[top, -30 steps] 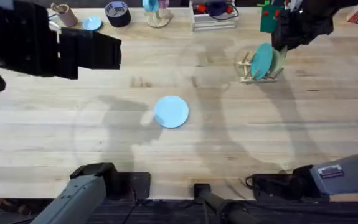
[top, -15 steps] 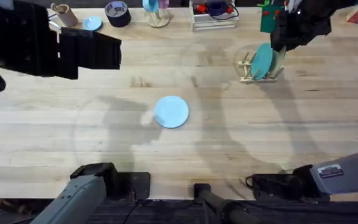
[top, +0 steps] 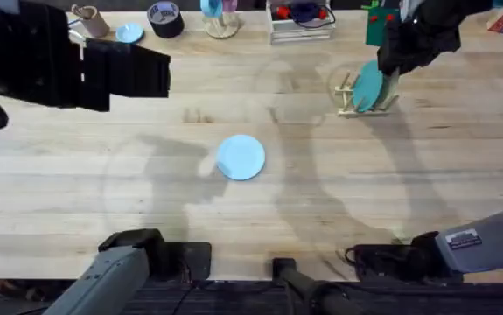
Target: Pick up the plates from the table one by one and place each into a slot on the dish rack.
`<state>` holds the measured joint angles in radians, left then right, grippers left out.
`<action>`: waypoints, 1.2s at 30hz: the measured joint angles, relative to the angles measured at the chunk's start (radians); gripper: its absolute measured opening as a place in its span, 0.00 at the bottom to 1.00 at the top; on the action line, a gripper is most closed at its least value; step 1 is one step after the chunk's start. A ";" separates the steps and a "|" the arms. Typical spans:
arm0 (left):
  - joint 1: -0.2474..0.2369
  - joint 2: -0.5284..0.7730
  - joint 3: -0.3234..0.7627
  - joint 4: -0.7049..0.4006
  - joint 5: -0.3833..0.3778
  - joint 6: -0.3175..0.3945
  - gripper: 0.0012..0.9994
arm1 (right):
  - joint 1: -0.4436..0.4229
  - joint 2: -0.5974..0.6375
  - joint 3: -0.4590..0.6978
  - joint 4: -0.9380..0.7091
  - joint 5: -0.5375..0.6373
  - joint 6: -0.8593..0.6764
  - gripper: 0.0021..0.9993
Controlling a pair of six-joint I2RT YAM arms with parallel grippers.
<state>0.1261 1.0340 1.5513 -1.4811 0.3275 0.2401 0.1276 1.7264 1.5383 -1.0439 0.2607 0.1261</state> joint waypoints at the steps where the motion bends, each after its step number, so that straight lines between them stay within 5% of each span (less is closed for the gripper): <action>1: 0.000 0.000 0.000 0.000 0.000 0.000 0.99 | 0.000 0.000 0.000 0.000 0.000 0.000 0.04; 7: 0.000 0.000 0.000 0.000 0.000 0.000 0.99 | 0.000 0.000 0.000 0.000 0.000 0.000 0.15; 26: 0.000 0.000 0.000 0.000 0.000 0.000 0.99 | 0.000 -0.009 0.000 -0.004 0.000 0.000 0.20; 36: 0.000 0.000 0.000 0.000 0.000 0.000 0.99 | 0.000 -0.208 0.000 -0.084 0.000 0.000 0.27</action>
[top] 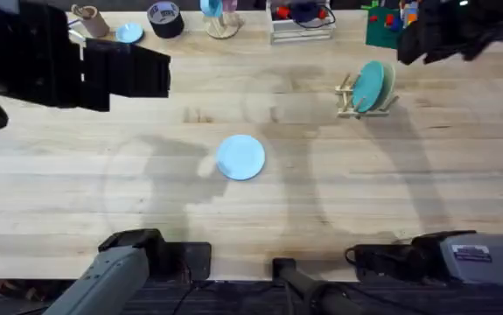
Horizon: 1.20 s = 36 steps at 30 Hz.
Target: Pick up the plates from the table one by one and place each into a slot on the dish rack.
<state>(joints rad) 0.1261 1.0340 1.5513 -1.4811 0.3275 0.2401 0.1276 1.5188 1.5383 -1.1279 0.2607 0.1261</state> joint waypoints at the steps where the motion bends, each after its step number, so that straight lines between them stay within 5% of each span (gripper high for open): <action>1: 0.000 0.000 0.000 0.000 0.000 0.000 0.99 | 0.000 -0.020 0.000 -0.008 0.000 -0.001 0.29; 6: 0.000 0.000 0.000 0.000 0.000 0.000 0.99 | 0.000 -0.117 0.000 -0.051 0.000 0.000 0.40; 13: 0.000 0.000 0.000 0.000 0.000 0.000 0.99 | 0.000 -0.277 0.000 -0.143 -0.026 0.000 0.92; 15: 0.000 0.000 0.000 0.000 0.000 0.000 0.99 | 0.000 -0.317 0.000 -0.164 -0.049 0.000 0.99; 26: 0.000 0.000 0.000 0.000 0.000 0.000 0.99 | 0.000 -0.407 0.000 -0.190 -0.191 0.000 0.99; 36: 0.000 0.000 0.000 -0.007 0.000 -0.001 0.95 | 0.000 -0.406 0.000 -0.190 -0.443 -0.028 0.99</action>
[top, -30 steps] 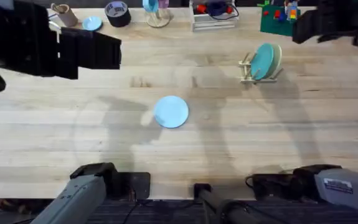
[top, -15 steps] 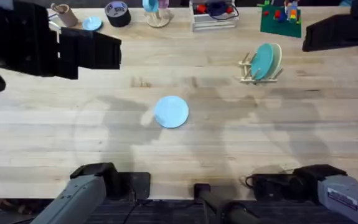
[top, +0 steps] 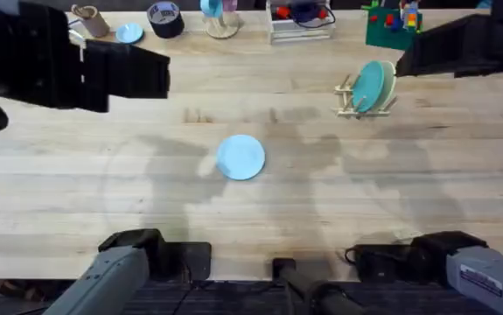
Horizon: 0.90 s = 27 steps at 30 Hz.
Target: Pick up the plates from the table one by one and place each into a slot on the dish rack.
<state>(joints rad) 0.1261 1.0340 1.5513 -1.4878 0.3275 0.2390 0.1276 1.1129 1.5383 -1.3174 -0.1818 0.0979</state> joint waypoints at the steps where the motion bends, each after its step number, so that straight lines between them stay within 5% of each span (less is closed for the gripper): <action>1: 0.000 0.000 0.000 -0.001 0.000 0.001 0.81 | 0.000 0.000 0.000 0.000 -0.007 -0.001 0.99; 6: 0.000 0.000 0.000 -0.013 -0.001 0.005 0.08 | 0.000 0.000 0.000 0.000 -0.029 -0.002 1.00; 15: 0.000 0.000 0.000 -0.048 0.003 0.005 0.04 | 0.000 0.000 0.000 0.000 -0.037 -0.002 0.99; 27: 0.000 0.132 0.000 -0.124 0.124 0.046 0.04 | 0.000 0.000 0.000 0.001 -0.044 -0.002 1.00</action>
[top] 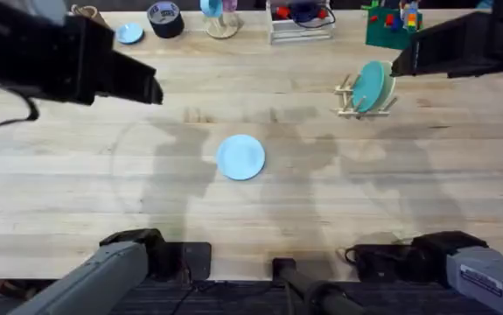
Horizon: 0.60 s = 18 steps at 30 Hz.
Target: Pick up the plates from the table one by one and place each into a slot on the dish rack.
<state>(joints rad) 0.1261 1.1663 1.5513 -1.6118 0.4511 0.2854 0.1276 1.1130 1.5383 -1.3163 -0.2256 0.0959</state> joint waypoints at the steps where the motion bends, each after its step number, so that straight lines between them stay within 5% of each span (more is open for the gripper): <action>1: 0.000 0.015 -0.001 0.003 0.009 0.003 0.04 | 0.000 0.000 0.000 0.000 0.000 0.000 1.00; 18: 0.000 0.037 -0.381 0.246 0.154 0.015 0.04 | 0.000 0.000 0.000 0.000 0.000 0.000 1.00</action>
<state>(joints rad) 0.1261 1.2034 1.1702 -1.3657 0.6051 0.3001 0.1276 1.1126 1.5383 -1.3164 -0.2257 0.0963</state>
